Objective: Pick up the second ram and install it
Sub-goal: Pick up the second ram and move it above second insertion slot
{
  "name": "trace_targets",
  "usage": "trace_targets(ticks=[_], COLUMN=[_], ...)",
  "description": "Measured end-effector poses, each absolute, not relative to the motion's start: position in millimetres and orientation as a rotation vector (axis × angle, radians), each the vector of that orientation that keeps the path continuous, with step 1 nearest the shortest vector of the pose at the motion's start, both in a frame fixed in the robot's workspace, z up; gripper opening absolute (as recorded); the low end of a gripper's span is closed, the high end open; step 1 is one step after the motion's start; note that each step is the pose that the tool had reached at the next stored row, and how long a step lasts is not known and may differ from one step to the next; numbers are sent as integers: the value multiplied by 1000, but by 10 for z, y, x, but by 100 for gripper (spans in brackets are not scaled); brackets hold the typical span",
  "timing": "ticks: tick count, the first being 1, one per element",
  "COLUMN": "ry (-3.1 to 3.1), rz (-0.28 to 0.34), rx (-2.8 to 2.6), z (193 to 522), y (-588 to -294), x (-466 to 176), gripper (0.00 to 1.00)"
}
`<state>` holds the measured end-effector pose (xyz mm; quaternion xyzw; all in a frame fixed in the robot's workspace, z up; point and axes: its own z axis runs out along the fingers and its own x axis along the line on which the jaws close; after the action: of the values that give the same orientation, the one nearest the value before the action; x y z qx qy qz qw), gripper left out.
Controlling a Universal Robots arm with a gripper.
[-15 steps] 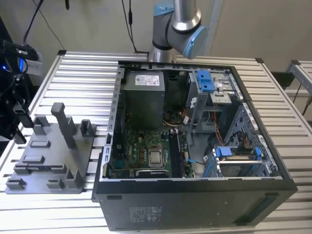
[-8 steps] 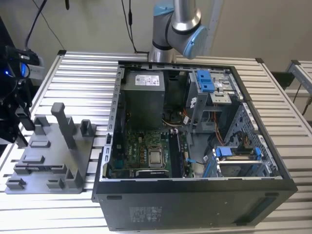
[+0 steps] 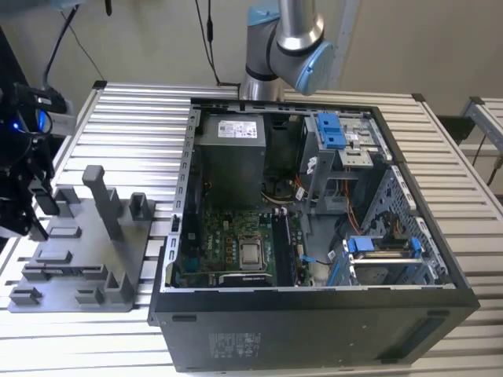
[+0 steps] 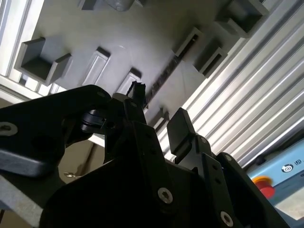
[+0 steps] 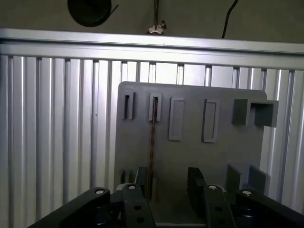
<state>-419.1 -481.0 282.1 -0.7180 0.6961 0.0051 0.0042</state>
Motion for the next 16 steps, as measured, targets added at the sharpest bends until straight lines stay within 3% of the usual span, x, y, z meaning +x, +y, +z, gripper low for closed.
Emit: trace_targets(ticks=[16], ry=[2180], rz=[16], rx=[-2250], z=[2617], y=[-4810], x=[-4195], gripper=[48])
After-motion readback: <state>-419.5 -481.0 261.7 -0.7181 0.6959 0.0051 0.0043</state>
